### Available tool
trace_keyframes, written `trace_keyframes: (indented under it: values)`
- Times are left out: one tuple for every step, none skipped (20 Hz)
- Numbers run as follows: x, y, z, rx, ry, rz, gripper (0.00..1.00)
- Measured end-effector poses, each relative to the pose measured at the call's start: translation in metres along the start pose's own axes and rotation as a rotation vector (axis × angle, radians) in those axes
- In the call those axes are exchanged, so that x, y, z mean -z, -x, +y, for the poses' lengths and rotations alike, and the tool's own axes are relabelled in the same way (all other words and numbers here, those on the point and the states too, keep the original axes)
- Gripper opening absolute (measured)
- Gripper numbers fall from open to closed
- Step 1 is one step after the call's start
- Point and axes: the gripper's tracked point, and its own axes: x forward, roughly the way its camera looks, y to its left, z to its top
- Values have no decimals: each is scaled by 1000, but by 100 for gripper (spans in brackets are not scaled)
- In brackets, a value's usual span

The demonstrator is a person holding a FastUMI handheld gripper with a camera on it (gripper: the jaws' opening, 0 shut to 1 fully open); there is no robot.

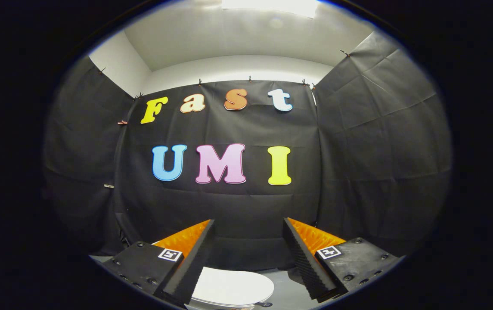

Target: Open the toilet lid.

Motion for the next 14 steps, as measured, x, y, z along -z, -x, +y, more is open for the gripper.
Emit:
trace_keyframes:
  values:
    - [2, -4, -7, 21, 3, 3, 97]
    - [4, -6, -13, 40, -1, 7, 97]
    - [6, -7, -16, 53, -9, 10, 97]
    - [9, -9, -21, 65, -20, 14, 98]
    - [16, -11, -27, 82, -30, 21, 98]
    - [24, -15, -34, 103, -42, 29, 98]
    - [33, -17, -41, 122, -56, 38, 98]
    - [44, -19, -48, 138, -74, 51, 98]
    - [58, -20, -53, 152, -96, 67, 98]
    - [71, -21, -61, 170, -123, 80, 98]
    - [87, -23, -71, 190, -152, 101, 98]
    - [103, -25, -79, 208, -185, 124, 98]
    - [119, -27, -86, 223, -220, 146, 98]
    - [137, -29, -93, 238, -256, 170, 98]
